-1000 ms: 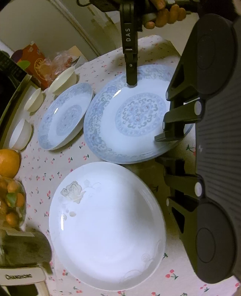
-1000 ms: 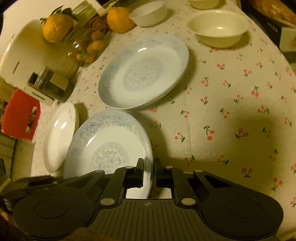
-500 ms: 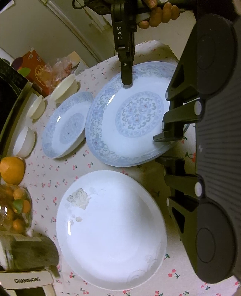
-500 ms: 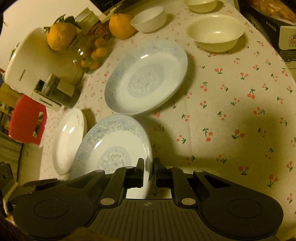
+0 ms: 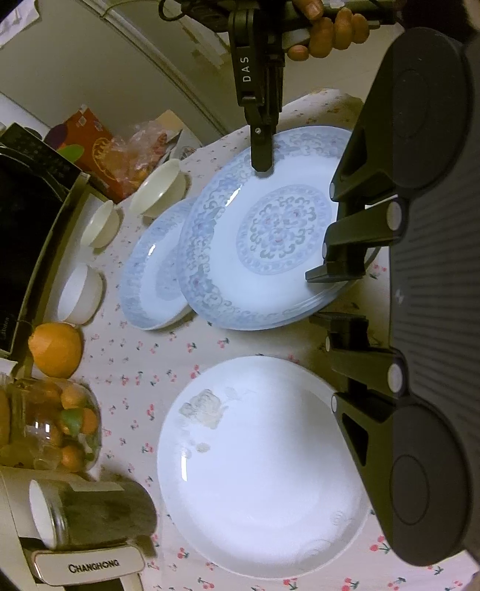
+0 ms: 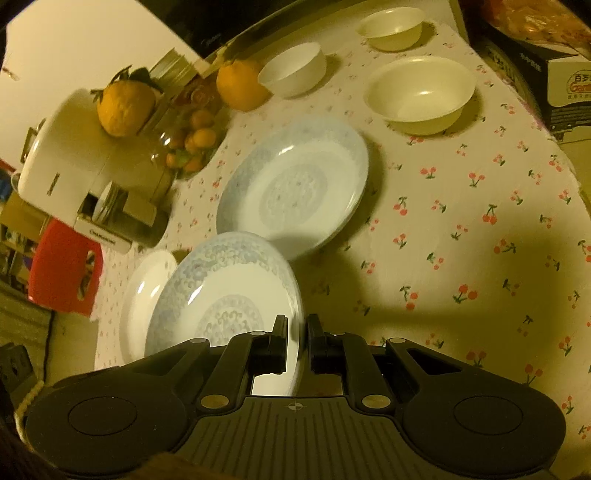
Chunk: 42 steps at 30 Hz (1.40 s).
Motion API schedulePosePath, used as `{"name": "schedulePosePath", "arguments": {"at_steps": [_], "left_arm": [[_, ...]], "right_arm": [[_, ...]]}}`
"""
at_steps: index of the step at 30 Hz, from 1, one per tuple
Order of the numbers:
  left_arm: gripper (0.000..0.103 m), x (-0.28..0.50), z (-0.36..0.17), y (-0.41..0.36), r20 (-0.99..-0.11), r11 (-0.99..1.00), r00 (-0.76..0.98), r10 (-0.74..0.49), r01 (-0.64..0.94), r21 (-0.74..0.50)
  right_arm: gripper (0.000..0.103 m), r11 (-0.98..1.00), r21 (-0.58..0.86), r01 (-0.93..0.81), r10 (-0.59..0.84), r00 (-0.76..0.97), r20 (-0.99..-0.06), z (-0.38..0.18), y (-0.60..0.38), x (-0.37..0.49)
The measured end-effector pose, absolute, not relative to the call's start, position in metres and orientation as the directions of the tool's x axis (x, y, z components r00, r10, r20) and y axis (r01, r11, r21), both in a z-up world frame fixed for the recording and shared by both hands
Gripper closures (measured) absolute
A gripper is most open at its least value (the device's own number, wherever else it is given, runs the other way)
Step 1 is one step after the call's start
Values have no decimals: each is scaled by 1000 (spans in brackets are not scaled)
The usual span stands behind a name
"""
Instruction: Organize plates and bowls
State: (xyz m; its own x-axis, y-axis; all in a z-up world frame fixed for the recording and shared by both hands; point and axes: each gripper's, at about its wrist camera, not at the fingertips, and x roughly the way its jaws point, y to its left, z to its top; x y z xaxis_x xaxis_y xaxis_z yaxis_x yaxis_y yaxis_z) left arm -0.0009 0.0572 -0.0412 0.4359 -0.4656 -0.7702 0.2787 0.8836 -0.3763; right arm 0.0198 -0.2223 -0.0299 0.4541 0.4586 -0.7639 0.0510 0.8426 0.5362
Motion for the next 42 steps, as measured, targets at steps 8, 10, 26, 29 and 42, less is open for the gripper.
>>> {"name": "schedulePosePath", "arguments": {"at_steps": [8,10,26,29,42], "left_arm": [[89,17,-36,47,-755,892,476,-451,261,-368],[89,23,-34,46,-751,896,489,-443,251,-366],[89,74,-35,23,-747,929,551,-371,208,-307],[89,82,-37,18,-748,934,560,-357,205,-292],[89,99,-46,12,-756,954,583,-298,160,-252]], "right_arm": [[91,832,547,90,434,509,-743,-24,-232,36],[91,830,549,102,426,520,-741,-24,-233,40],[91,803,559,207,359,580,-731,-36,-244,76],[91,797,561,223,347,590,-729,-39,-246,81],[91,807,531,259,301,594,-746,-47,-237,95]]}}
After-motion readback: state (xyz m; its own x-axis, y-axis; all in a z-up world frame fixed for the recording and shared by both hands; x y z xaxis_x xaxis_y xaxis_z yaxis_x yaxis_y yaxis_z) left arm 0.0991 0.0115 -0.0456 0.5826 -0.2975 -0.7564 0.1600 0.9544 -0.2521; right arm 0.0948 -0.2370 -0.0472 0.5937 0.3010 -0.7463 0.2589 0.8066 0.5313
